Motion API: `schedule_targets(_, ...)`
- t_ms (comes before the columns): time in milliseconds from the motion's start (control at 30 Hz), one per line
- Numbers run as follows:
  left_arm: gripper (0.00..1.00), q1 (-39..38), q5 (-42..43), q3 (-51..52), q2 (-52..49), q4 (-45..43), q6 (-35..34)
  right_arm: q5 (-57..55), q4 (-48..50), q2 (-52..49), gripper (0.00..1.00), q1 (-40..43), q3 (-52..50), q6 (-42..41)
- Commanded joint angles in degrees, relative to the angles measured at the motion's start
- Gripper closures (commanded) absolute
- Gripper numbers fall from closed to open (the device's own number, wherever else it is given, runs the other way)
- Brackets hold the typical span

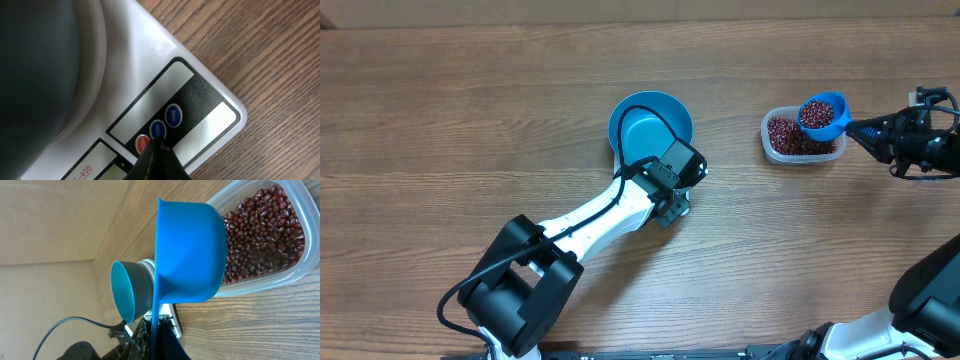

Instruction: Scoop item into bowl and weigh 150g on scale

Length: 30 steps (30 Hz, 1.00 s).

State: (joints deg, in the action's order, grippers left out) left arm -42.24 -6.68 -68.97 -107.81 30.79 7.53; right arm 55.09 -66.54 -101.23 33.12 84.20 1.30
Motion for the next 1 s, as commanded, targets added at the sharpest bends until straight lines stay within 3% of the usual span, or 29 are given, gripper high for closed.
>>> schedule_targets(0,0.96,0.33,0.11,-0.66,-0.52,-0.15,0.87,1.27,0.42,-0.37,0.96,0.00,0.11,0.72)
schedule_targets(967,0.96,0.33,-1.88,-0.61,-0.52,0.44,1.27,1.27,0.20,-0.37,0.96,0.00,0.13,0.72)
